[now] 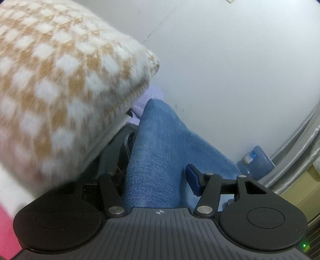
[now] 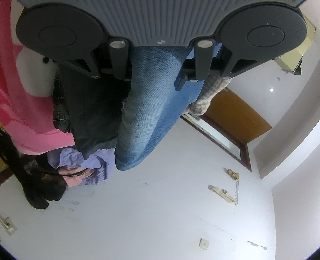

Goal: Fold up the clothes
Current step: 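Lower the jeans bundle with both grippers onto the folded clothes stack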

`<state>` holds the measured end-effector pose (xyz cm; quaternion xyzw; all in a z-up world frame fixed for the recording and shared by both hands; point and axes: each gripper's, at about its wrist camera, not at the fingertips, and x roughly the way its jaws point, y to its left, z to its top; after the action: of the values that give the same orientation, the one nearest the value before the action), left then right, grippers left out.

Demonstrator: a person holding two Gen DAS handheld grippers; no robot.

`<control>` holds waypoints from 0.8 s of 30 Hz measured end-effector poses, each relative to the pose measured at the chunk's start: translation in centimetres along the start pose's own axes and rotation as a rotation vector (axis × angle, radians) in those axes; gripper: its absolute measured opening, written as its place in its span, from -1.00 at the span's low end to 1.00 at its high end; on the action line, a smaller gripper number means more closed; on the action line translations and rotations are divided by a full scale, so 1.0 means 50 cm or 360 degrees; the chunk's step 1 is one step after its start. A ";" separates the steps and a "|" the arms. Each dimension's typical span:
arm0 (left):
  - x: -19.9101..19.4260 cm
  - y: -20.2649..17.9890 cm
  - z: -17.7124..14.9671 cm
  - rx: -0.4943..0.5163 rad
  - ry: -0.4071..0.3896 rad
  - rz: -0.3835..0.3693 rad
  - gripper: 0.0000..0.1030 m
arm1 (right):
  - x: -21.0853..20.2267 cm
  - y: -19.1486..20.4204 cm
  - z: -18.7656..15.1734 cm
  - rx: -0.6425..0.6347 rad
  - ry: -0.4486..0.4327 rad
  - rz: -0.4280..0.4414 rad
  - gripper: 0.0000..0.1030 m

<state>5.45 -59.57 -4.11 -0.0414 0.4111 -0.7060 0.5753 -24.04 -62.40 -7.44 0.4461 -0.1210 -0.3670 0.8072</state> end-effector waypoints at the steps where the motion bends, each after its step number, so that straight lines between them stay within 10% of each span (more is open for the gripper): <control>1: 0.006 0.004 -0.002 0.0001 0.0009 0.0001 0.09 | 0.006 -0.004 -0.002 0.0007 -0.0004 -0.0010 -0.37; 15: 0.017 -0.032 -0.024 0.0144 0.0089 0.0224 0.43 | 0.036 -0.024 -0.024 -0.0009 -0.0018 -0.0125 -0.37; 24: -0.070 -0.085 -0.036 0.0233 -0.0195 0.0314 0.47 | 0.029 -0.014 -0.015 -0.0042 0.0076 -0.0143 -0.18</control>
<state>2.38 -55.64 -1.16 -0.0017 0.3247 -0.6702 0.6673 -22.95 -63.15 -8.63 0.4489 -0.0767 -0.3937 0.7985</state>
